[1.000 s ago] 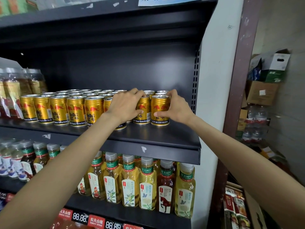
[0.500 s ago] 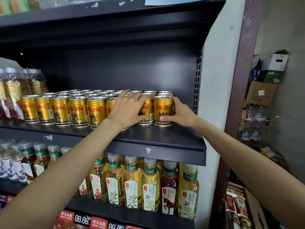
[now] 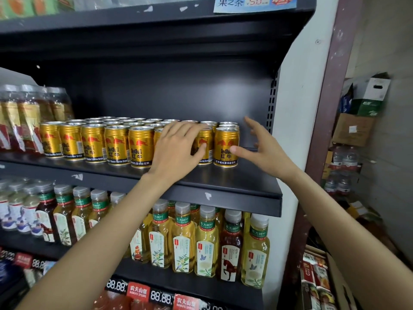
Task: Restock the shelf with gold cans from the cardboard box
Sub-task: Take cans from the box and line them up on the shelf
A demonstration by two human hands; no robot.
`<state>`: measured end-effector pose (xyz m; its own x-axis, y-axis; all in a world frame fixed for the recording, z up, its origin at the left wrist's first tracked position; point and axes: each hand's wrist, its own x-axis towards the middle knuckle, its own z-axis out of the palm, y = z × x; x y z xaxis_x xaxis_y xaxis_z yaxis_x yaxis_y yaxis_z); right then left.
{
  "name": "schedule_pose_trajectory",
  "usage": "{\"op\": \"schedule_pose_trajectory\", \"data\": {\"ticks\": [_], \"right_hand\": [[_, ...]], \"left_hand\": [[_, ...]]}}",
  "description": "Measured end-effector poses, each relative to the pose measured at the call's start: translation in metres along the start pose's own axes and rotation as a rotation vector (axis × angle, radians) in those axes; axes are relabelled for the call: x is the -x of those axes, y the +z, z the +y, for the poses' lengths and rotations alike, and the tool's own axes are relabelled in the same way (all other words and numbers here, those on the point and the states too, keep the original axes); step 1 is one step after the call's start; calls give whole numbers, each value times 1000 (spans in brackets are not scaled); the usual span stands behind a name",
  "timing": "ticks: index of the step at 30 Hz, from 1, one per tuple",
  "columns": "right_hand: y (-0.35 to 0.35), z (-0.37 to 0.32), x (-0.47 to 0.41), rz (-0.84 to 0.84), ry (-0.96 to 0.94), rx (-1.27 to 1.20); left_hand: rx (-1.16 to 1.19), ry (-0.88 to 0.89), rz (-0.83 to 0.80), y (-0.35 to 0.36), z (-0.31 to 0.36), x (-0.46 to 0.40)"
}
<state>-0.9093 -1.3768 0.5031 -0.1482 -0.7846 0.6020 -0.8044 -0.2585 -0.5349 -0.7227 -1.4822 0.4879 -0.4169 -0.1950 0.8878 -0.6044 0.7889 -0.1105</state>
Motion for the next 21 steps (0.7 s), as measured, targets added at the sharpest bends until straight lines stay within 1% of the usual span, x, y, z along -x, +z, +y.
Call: {"op": "schedule_pose_trajectory", "data": {"ticks": [3,6,8,11,13,14,15,17,18,19,21], "right_hand": [[4,-24,39,126,-109,-94],[27,-47,86,285,-192,-244],[53,-54,117,343,-206,-311],[104,-55,164,318,-175,-326],[143,-48,196,228,-116,-285],[162,-43,212,149,-76,-235],[182,-37,228,39,-39,-166],[222,-25,262,-235,46,-53],[242,-20,279,-365,104,-30],[260,-15,297,-479,161,-11],[292,-8,331,-663,243,28]], "left_hand": [[236,-98,114,-22,9,29],[472,-177,156,-47,16,77],[627,-267,142,-61,16,117],[762,-450,33,-76,8,188],[822,-621,-141,-84,-2,238],[818,-704,-260,-88,-9,266],[785,-764,-397,-92,-17,295],[659,-827,-683,-100,-30,356],[607,-851,-789,-104,-34,385],[573,-887,-853,-106,-35,415],[532,-978,-927,-110,-33,466]]}}
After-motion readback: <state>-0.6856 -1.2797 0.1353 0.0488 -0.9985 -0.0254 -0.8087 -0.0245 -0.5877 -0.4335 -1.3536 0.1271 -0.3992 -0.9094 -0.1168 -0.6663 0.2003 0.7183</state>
